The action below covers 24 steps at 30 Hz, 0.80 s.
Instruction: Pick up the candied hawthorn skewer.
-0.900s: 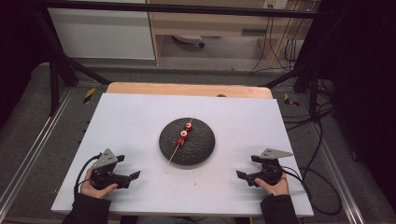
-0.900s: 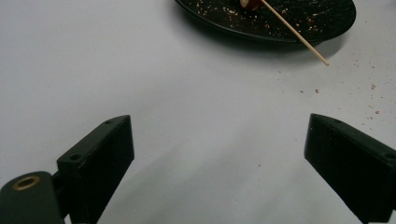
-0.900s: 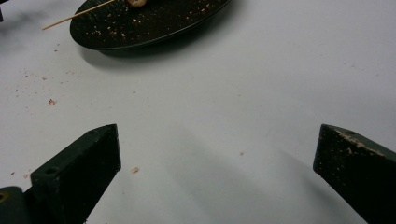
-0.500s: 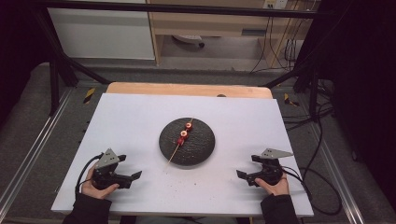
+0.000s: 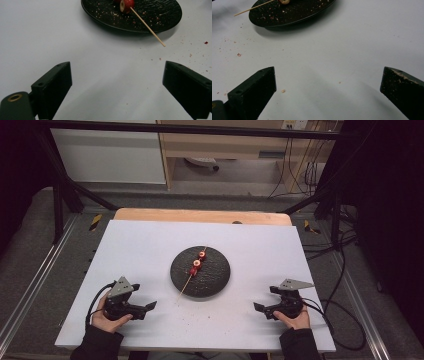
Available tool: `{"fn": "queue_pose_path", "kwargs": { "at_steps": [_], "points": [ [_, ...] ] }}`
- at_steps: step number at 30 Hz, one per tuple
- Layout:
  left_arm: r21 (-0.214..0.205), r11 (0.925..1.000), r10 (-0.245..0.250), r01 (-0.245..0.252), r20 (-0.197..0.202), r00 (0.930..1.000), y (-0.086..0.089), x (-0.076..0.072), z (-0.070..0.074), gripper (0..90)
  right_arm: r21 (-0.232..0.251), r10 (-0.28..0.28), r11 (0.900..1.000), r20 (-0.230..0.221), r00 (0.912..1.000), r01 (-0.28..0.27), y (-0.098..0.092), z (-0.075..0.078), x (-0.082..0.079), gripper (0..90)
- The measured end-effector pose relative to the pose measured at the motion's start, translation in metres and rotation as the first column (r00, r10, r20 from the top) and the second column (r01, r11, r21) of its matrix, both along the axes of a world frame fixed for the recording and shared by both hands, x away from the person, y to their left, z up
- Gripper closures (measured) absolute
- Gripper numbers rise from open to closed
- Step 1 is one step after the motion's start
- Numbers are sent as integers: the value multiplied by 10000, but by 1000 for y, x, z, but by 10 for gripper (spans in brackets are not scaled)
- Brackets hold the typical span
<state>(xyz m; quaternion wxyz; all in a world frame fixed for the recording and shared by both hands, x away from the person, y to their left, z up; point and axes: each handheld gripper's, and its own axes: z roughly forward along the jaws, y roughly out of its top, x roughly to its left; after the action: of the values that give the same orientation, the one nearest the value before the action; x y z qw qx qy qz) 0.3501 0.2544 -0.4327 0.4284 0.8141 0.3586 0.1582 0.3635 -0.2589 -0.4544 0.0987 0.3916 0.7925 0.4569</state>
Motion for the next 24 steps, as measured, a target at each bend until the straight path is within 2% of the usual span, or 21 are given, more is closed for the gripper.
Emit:
{"fn": "queue_pose_path", "kwargs": {
  "at_steps": [13,24],
  "points": [
    [6,9997,-237,237,50,9997,-23,6,13,88,-65,-21,10000,43,10000,22,0,0,0,15],
    [284,9990,-337,337,-4,9994,-53,16,20,91,-122,-2,9999,57,10000,3,1,-1,0,14]
  ]
}}
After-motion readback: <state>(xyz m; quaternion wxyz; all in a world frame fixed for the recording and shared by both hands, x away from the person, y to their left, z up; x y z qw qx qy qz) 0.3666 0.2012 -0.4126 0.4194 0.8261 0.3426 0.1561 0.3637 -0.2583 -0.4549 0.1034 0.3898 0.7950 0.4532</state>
